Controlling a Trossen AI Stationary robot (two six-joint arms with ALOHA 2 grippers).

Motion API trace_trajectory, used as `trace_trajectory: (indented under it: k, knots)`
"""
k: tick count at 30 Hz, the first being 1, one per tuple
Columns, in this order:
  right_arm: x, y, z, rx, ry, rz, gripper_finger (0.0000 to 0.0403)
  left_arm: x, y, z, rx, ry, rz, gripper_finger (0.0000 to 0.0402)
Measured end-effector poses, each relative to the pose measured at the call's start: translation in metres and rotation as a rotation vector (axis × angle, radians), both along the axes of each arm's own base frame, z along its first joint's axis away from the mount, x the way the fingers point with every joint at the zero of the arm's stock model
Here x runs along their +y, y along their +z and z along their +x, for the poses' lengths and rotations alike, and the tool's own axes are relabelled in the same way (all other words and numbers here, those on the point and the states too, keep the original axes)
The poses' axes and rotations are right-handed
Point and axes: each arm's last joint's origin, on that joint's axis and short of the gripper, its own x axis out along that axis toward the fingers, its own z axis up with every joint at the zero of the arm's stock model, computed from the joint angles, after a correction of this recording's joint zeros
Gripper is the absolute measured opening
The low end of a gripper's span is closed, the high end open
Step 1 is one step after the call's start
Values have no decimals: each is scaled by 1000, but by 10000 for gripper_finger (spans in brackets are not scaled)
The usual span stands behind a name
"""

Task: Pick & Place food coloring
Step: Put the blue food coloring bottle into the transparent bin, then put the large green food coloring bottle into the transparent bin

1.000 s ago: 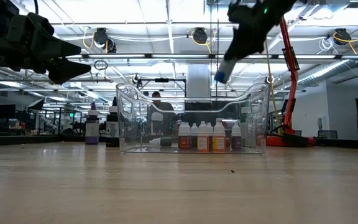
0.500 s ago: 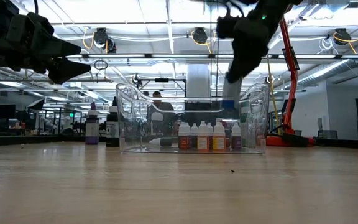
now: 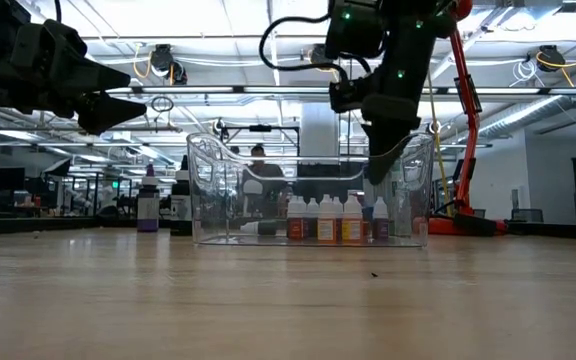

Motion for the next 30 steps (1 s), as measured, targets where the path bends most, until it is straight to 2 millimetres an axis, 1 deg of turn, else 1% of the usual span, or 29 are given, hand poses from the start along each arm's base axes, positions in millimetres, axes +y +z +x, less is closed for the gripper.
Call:
trace_trajectory:
  k: [5,9,14,15,19,21,25,30]
  knots:
    - [-3,-5,2,14,-2,12,128,0,0,0,0,0,0,379]
    - [-5,-4,2,-2,-17,56,128,0,0,0,0,0,0,379]
    - [-5,-5,2,-3,-29,59,131,0,0,0,0,0,0,379]
    - [-5,-5,2,-5,-37,62,143,0,0,0,0,0,0,379]
    - [-5,-4,2,-17,-78,72,217,0,0,0,0,0,0,379]
    - [-5,-4,3,-23,-99,77,239,0,0,0,0,0,0,379]
    - [-6,-2,2,-43,-126,84,254,0,0,0,0,0,0,379]
    - [-5,13,-2,-100,-124,82,244,0,0,0,1,0,0,379]
